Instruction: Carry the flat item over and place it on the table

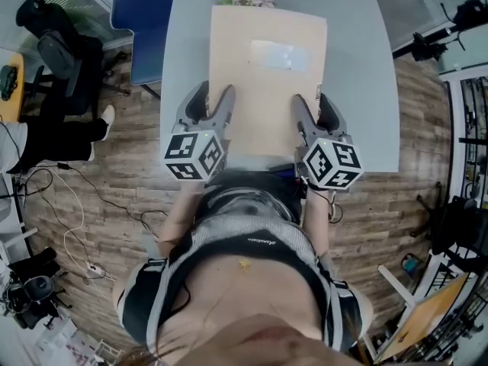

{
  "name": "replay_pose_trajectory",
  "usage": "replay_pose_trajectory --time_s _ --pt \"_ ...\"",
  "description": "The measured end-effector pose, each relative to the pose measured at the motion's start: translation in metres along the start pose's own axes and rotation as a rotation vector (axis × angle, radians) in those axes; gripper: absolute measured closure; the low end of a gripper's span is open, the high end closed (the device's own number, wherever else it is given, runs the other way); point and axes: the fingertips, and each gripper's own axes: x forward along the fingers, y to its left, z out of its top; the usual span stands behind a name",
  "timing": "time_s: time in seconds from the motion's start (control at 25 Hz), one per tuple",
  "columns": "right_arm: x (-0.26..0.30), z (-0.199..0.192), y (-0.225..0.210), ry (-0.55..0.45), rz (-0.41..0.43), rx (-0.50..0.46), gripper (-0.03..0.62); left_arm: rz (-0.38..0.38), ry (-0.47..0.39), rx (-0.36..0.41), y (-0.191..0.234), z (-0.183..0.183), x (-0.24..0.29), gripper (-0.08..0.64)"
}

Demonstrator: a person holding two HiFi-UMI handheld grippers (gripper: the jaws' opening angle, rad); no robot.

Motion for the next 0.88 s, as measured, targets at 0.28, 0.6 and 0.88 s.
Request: replay_pose_trajectory --time_s 0.28,0.6,0.88 --pt "0.016 -0.03 -0.017 0.075 -0.005 0.022 0.334 0.025 0.067 -0.034 0.011 -0.036 0.016 0.334" --pt "0.034 -0.069 -0.035 0.152 -0.027 0.046 0.334 0.044 0.149 -0.059 0.025 -0.078 0.034 0.334" --pt "0.052 -0.108 -0.053 0.221 -0.037 0.071 0.334 0.069 0.215 -0.074 0.037 -0.117 0.049 0.334"
